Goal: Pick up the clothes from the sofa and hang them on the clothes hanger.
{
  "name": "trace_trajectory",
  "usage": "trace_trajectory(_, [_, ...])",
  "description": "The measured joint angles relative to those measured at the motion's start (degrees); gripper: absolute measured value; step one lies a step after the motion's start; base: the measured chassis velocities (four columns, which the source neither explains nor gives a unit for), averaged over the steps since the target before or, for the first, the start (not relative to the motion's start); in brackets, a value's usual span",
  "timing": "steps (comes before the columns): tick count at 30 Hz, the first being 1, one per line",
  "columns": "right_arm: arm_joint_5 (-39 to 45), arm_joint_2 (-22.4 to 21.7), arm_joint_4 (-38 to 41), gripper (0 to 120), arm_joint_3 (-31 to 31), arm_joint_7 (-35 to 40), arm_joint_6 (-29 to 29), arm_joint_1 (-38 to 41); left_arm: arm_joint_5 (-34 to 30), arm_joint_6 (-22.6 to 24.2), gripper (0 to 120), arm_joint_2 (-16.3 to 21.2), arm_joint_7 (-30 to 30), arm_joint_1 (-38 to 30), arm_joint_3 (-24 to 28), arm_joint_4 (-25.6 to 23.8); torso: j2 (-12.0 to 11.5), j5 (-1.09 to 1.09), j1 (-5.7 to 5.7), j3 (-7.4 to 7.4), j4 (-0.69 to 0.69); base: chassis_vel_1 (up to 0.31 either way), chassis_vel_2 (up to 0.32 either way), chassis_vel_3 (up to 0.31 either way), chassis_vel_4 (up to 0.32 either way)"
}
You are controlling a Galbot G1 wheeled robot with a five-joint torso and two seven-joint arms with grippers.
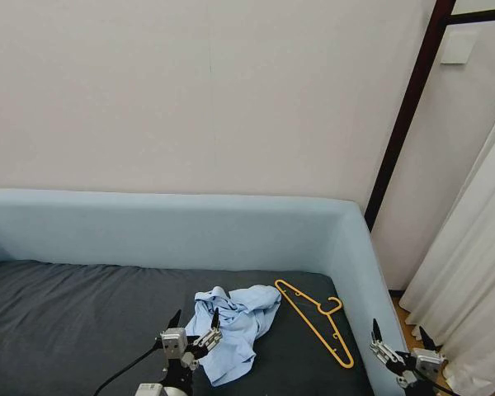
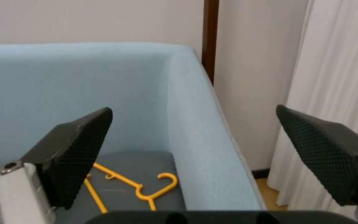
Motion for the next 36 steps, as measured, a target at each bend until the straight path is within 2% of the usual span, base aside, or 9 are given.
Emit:
trace_trajectory(8, [0.1, -0.3, 0.0, 100, -0.5, -0.1, -0.5, 0.6, 0.1, 0.0, 100, -0.3, 0.1, -0.2, 0.0, 0.2, 0.0, 0.0, 0.0, 0.0, 0.0, 0.0, 0.0, 0.0, 0.0])
trace_trajectory(18, [8.7, -3.7, -0.4, 100, -2.2, -1.4, -2.8, 3.3, -0.1, -1.1, 100, -0.2, 0.0, -0.3, -0.3, 0.1, 0.0, 0.0, 0.0, 0.0, 0.02, 0.0, 0.0, 0.0, 0.0])
trace_trajectory(22, [9.0, -4.5, -1.9, 100, -1.6, -2.1, -2.7, 3.7, -0.8, -1.3, 100, 0.5, 0.0, -1.3, 0.4, 1.6, 0.0, 0.0, 0.0, 0.0, -0.03, 0.0, 0.0, 0.0, 0.0])
trace_trajectory(25, [10.4, -5.1, -2.5, 100, -1.9, -2.4, -3.1, 4.9, -1.0, -1.4, 100, 0.7, 0.1, -1.5, 0.3, 2.3, 0.0, 0.0, 0.0, 0.0, -0.01, 0.0, 0.0, 0.0, 0.0])
trace_trajectory(30, [14.9, -6.9, -4.6, 100, -4.9, -3.9, -5.0, 9.6, -1.1, -2.0, 100, 0.2, 0.0, -0.5, -1.2, 2.3, 0.0, -0.01, 0.0, 0.0, 0.0, 0.0, 0.0, 0.0, 0.0])
trace_trajectory(34, [21.0, -8.9, -10.4, 100, -10.7, -6.4, -6.4, 17.0, -0.2, -3.4, 100, -0.7, 0.2, 1.7, -2.8, 1.5, 0.0, 0.0, 0.0, 0.01, 0.03, 0.0, 0.0, 0.0, 0.0])
trace_trajectory(36, [22.8, -9.2, -12.4, 100, -12.4, -6.8, -6.8, 19.2, 0.2, -3.8, 100, -0.9, 0.4, 2.2, -3.3, 1.5, 0.0, 0.01, 0.0, 0.0, -0.01, 0.0, 0.0, 0.0, 0.0])
